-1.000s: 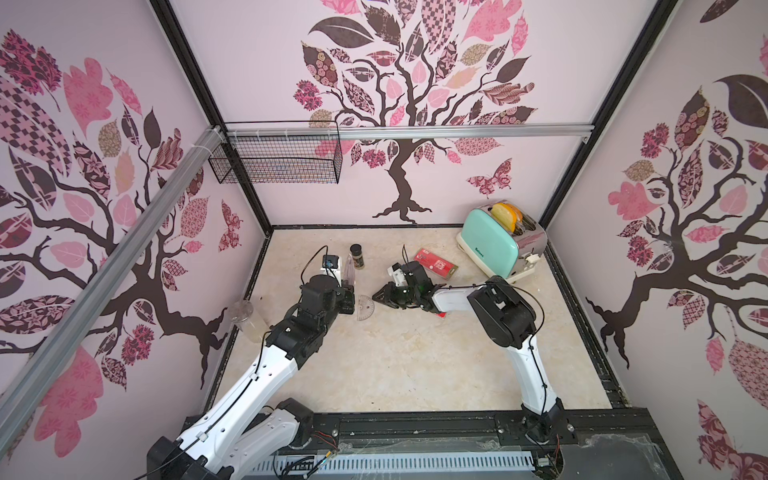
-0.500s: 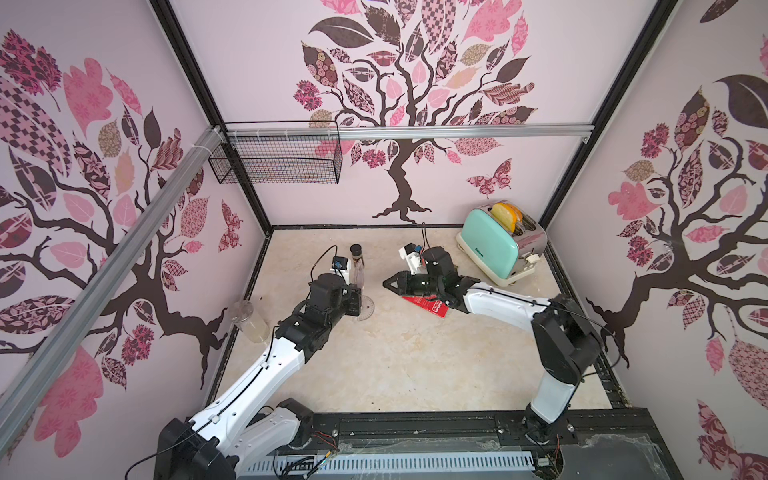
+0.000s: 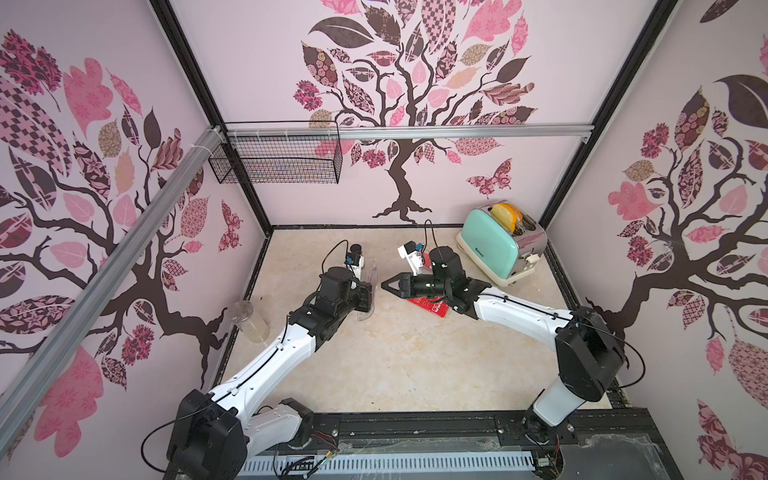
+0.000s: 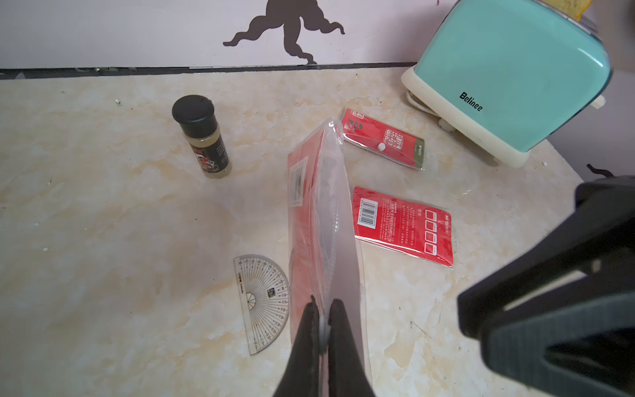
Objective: Open the ruler set and take out the ruler
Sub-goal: Take out the ruler from the ruler set bag.
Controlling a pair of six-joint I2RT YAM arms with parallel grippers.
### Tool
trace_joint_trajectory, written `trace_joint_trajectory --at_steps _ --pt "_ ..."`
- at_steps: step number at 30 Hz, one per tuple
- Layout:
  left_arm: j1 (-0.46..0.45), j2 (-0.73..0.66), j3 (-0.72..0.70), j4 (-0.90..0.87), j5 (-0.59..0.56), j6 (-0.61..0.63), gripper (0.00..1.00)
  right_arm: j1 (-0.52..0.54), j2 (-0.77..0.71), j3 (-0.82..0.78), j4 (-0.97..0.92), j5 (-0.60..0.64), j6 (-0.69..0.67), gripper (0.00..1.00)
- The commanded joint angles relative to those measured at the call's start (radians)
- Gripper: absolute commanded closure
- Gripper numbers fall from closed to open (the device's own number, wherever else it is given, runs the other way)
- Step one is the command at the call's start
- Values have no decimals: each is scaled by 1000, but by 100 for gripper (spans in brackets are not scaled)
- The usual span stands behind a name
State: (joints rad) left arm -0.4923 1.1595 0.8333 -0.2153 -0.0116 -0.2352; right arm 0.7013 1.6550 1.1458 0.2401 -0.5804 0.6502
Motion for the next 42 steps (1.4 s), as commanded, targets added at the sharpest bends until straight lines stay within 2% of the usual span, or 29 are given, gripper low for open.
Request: trace_joint_trajectory --at_steps 1,17,25,33,42 --pt "4 1 31 41 53 -6 100 9 33 49 -18 -6 -6 85" --pt "2 -18 29 62 130 -8 100 6 128 129 -58 43 -16 84" --pt "2 -54 10 79 145 -7 100 6 140 138 -73 51 -21 79" --pt "2 -78 -5 107 133 -14 100 6 137 120 -39 -32 -8 77" --pt "2 -37 -6 171 200 -39 100 8 134 107 20 -115 16 72"
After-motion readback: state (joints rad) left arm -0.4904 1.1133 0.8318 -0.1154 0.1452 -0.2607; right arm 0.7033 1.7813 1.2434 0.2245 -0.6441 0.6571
